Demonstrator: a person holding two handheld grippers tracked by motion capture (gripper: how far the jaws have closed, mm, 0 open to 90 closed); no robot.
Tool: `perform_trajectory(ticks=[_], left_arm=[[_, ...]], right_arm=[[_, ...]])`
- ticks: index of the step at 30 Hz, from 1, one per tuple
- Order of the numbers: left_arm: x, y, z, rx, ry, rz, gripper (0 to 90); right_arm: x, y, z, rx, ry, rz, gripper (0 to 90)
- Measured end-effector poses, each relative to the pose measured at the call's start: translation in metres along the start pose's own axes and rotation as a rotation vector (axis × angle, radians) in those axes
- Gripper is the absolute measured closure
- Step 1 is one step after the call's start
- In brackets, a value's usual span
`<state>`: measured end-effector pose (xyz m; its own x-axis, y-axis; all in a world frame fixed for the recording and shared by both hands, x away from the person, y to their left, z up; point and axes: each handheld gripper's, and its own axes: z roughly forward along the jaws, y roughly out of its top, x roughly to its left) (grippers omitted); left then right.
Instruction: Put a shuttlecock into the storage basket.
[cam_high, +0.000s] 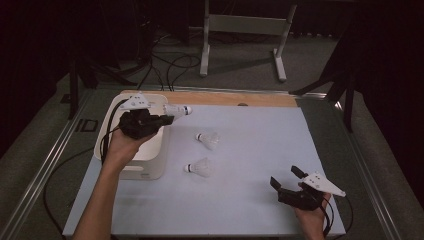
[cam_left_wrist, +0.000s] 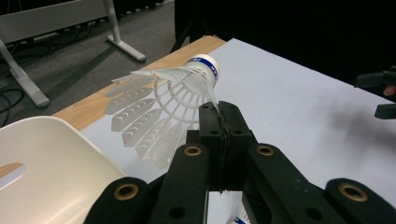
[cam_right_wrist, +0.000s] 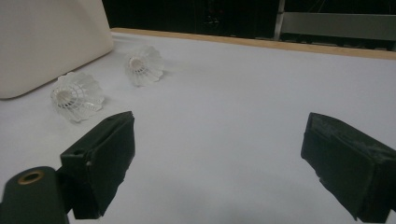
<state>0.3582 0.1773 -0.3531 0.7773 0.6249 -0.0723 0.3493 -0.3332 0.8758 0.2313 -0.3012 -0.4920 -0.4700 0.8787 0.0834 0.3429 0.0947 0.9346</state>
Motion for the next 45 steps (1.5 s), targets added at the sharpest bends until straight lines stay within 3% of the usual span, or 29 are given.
perform_trajectory(ticks=[45], left_arm=[[0.021,-0.013,-0.03,0.006,0.071,-0.023,90.0]], right_arm=[[0.0,0.0,0.0,-0.001,-0.001,-0.002,9.9]])
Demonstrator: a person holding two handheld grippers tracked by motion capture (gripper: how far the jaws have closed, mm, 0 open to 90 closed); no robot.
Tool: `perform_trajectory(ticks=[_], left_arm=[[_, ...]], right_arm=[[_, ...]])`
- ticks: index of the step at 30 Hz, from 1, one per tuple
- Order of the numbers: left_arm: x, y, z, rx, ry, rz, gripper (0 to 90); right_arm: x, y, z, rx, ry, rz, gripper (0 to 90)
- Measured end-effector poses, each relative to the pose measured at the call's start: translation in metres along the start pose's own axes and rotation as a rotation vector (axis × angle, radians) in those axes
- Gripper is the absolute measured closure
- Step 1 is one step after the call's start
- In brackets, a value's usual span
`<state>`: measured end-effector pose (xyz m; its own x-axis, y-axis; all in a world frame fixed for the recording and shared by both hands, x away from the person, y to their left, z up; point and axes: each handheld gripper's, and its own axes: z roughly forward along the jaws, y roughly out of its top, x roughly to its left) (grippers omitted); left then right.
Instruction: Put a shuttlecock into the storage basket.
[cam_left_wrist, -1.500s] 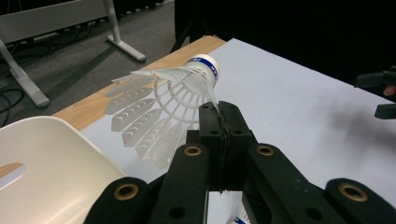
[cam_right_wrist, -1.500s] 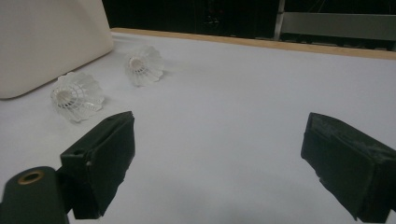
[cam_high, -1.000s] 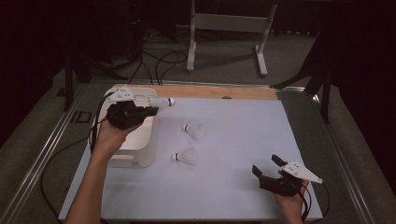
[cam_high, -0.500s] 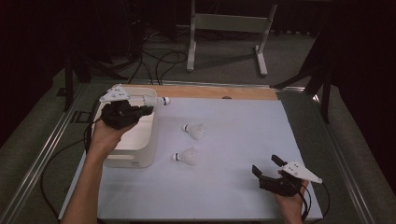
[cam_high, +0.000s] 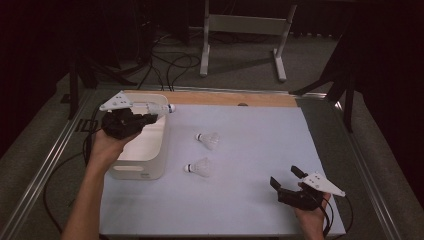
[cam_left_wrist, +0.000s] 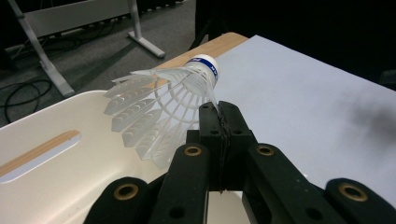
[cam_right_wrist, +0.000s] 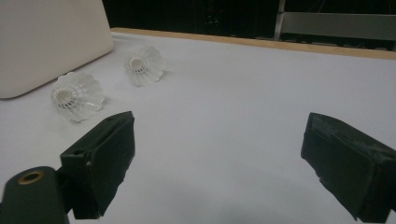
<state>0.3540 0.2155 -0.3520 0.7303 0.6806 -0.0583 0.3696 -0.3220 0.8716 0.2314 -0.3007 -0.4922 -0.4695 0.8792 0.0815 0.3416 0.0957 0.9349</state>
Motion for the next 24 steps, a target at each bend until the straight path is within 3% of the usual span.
perform_trajectory(ticks=[24], left_arm=[[0.011,-0.009,-0.016,0.0,0.037,-0.011,90.0]], right_arm=[[0.0,0.0,0.0,0.001,0.0,0.003,9.9]])
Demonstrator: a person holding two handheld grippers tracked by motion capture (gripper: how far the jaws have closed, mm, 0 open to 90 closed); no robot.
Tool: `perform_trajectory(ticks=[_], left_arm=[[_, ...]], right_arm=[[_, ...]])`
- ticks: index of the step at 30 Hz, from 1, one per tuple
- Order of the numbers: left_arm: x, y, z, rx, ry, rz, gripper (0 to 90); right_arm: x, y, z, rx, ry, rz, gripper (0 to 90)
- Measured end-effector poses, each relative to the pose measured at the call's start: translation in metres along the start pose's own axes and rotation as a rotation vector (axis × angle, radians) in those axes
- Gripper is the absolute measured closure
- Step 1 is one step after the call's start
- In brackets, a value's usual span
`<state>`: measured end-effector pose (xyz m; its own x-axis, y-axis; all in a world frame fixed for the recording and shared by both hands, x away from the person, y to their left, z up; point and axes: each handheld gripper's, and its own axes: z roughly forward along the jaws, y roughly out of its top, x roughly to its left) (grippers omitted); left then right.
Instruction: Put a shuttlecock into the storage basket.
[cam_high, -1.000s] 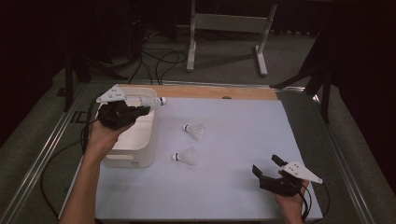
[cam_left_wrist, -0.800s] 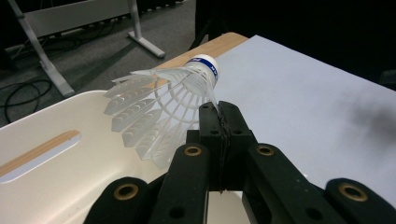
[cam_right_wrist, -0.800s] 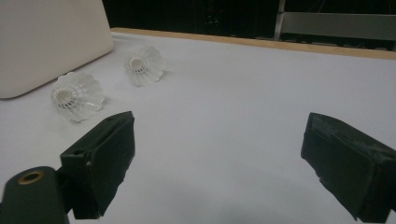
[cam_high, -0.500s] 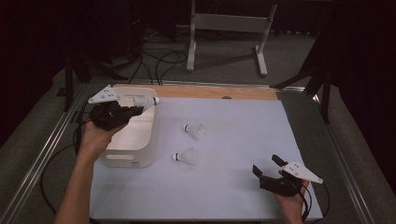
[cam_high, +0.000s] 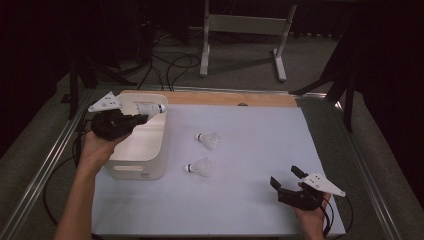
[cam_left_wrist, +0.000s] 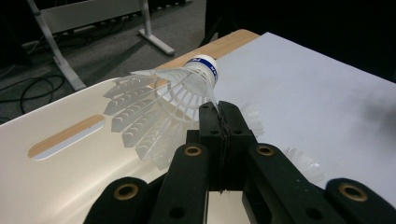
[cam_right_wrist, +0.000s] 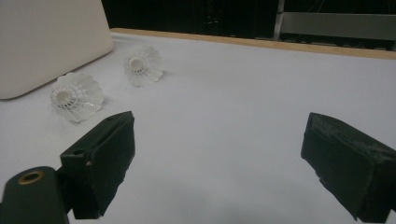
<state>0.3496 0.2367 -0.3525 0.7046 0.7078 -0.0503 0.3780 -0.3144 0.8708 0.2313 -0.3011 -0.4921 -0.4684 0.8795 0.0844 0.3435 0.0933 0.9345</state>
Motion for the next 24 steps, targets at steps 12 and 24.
perform_trajectory(ticks=[12,24], left_arm=[[0.0036,-0.004,-0.0063,0.01,0.018,-0.006,90.0],[0.0053,-0.0062,-0.0102,0.013,0.031,-0.01,89.9]], right_arm=[[0.0007,-0.0001,0.0008,0.001,0.001,0.004,9.9],[0.0006,-0.0004,0.0014,0.001,0.001,-0.002,9.9]])
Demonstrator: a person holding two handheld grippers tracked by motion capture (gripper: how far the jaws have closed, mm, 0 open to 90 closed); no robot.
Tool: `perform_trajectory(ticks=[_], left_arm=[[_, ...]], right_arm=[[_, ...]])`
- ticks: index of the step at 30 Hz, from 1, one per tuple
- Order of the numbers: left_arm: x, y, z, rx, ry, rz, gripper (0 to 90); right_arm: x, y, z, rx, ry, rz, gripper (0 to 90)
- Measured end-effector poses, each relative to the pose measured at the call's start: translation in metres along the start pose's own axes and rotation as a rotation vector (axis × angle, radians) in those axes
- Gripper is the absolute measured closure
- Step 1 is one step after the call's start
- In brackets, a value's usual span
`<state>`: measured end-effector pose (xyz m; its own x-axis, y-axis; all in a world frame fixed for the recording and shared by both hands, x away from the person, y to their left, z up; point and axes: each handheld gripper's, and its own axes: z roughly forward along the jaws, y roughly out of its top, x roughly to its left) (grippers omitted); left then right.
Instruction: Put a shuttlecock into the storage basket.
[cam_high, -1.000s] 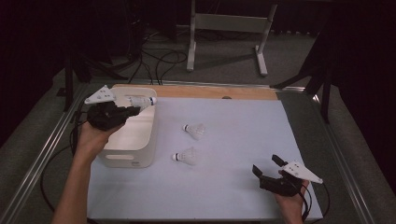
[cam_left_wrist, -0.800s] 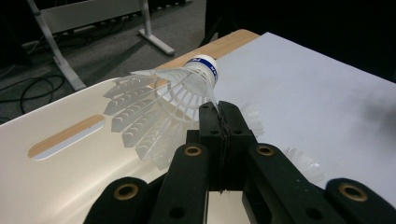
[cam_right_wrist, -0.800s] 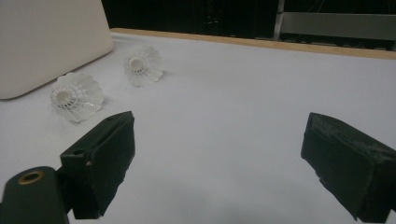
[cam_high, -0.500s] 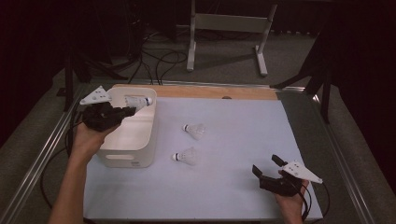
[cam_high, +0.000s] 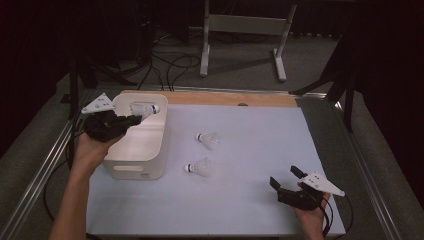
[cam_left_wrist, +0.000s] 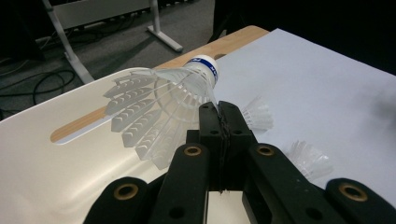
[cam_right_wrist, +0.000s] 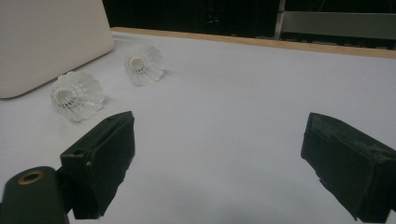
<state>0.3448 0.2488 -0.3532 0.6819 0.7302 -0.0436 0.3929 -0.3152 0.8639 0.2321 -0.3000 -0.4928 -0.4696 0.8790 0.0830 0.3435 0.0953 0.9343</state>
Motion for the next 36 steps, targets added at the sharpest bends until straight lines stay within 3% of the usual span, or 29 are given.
perform_trajectory(ticks=[17,18,19,22,25,28,36], left_arm=[[0.0,0.0,0.001,0.0,0.008,0.0,87.7],[0.0,0.0,0.001,-0.002,0.007,-0.002,82.1],[0.0,0.0,0.001,-0.007,0.01,-0.008,82.1],[-0.001,0.001,0.002,-0.014,0.04,-0.03,41.8],[-0.002,0.002,0.003,-0.021,0.079,-0.047,22.5],[-0.003,0.002,0.005,-0.027,0.08,-0.053,15.5],[-0.006,0.003,0.011,-0.028,0.07,-0.069,13.7]], right_arm=[[0.0,0.0,-0.001,-0.001,0.0,0.004,9.9],[0.0,0.0,-0.001,-0.001,0.0,0.003,10.0],[0.0,0.0,-0.001,-0.001,0.0,0.003,10.0],[0.0,0.0,-0.001,0.0,0.0,0.003,9.9],[0.0,0.0,-0.001,-0.001,0.0,0.003,9.9],[0.0,0.0,-0.001,-0.001,0.0,0.004,9.9],[0.0,0.0,-0.001,-0.002,0.0,0.0,10.0]])
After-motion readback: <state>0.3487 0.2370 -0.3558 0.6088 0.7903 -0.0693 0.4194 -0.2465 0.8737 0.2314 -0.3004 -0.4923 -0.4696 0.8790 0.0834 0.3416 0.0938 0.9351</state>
